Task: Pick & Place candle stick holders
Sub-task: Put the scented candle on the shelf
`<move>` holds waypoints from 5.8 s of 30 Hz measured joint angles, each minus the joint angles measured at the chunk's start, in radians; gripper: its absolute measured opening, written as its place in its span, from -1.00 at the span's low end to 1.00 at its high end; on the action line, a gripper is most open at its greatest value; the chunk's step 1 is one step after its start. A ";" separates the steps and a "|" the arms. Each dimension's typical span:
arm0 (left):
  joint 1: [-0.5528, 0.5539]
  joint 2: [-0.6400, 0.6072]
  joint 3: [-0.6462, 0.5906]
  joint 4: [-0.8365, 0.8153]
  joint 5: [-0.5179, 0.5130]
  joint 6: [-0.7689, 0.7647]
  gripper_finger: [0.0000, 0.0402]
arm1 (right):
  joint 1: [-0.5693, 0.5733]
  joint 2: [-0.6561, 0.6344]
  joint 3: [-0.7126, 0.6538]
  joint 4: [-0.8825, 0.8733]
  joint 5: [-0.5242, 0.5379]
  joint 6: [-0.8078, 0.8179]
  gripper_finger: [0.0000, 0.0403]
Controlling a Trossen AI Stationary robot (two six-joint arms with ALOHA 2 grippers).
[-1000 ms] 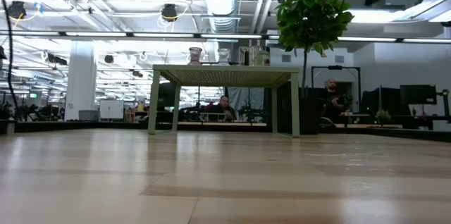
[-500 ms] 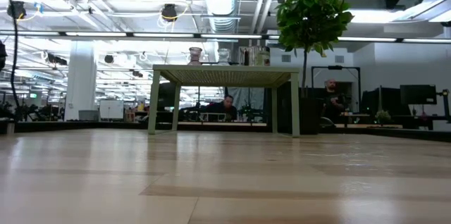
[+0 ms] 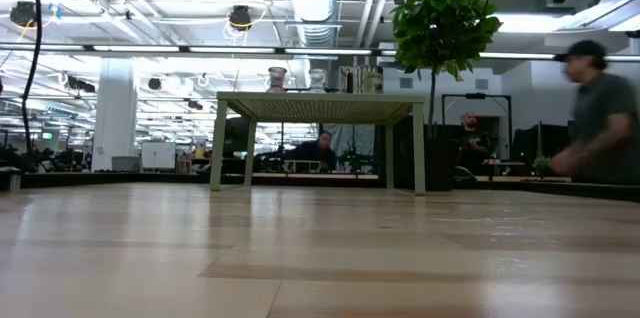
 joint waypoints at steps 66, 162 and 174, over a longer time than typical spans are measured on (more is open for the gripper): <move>-0.149 -0.004 -0.563 0.606 0.259 0.009 -0.94 | -0.001 0.000 0.000 0.019 0.029 -0.049 0.27; 0.840 0.189 0.153 0.576 0.070 0.375 -0.99 | -0.002 0.000 0.000 0.074 0.131 -0.085 0.27; 0.842 0.168 0.152 0.634 0.038 0.393 -0.75 | -0.002 0.000 0.000 0.074 0.131 -0.086 0.27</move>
